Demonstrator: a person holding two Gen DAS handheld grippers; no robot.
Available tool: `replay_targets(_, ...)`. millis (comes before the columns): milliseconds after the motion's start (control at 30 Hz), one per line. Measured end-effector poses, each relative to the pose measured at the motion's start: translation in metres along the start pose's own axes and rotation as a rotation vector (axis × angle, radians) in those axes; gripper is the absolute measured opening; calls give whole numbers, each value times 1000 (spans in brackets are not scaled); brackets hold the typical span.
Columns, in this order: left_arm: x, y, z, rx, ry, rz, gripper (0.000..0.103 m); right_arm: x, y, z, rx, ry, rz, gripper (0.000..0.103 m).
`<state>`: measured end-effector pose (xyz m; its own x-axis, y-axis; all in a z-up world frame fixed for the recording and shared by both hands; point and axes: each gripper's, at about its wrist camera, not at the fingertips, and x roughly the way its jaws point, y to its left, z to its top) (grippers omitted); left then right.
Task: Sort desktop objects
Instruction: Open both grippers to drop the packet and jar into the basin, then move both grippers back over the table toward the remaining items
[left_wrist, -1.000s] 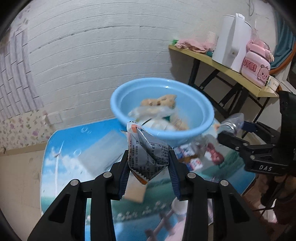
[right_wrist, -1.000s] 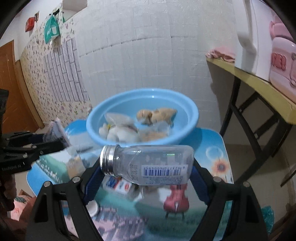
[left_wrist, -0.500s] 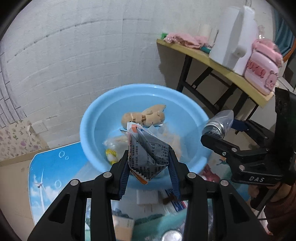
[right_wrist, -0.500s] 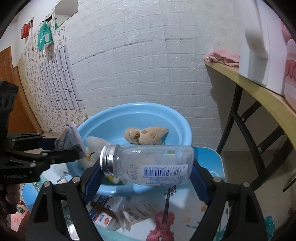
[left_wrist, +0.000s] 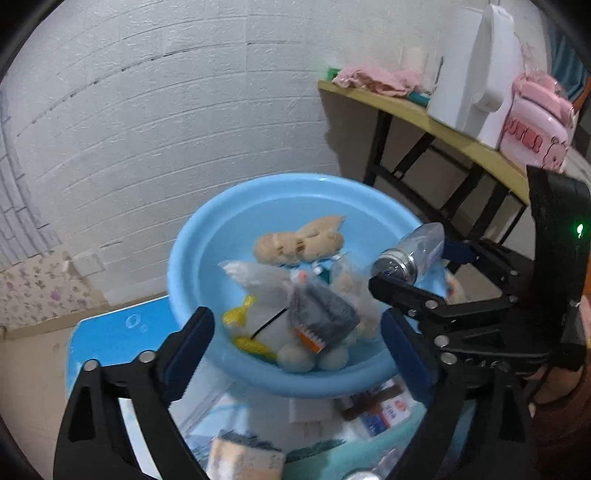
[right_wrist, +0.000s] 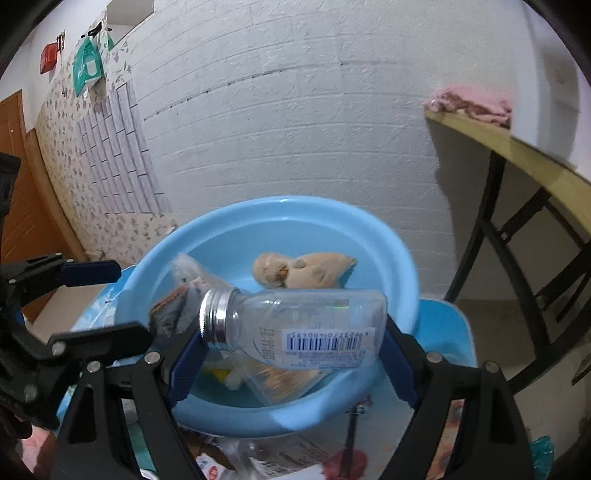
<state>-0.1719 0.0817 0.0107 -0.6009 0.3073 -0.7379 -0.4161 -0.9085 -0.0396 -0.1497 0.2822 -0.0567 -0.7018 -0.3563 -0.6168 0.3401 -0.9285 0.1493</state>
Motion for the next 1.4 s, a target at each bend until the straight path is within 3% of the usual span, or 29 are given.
replay_targets(100, -3, 8, -6, -20, 23, 33, 96, 3, 5, -1, 2, 27, 46, 86)
replay_targets(200, -5, 19, -11, -84, 50, 41, 97, 4, 11, -2, -22, 42, 22, 86)
replay_targets(267, -7, 22, -16, -97, 60, 92, 102, 1, 14, -3, -26, 43, 0, 90)
replay_targets(333, -10, 25, -19, -96, 54, 141, 103, -1, 16, -3, -30, 43, -10, 103)
replay_targets(533, -17, 45, -35, -158, 65, 128, 103, -13, 20, -6, -23, 40, -27, 103)
replay_targets(733, -25, 55, -55, -126, 58, 230, 103, -26, 5, -17, 47, 41, -41, 103)
replay_targets(867, -25, 65, -70, -173, 82, 192, 103, -32, 4, -27, 16, 47, -69, 103)
replay_targets(1000, -27, 63, -87, -134, 93, 199, 103, -37, 12, -45, -77, 61, -109, 103)
replay_targets(1167, -27, 59, -107, -100, 114, 201, 103, -35, 1, -68, 12, 124, -67, 103)
replay_targets(1400, -23, 53, -124, -96, 121, 173, 103, -34, 7, -100, -12, 191, -70, 103)
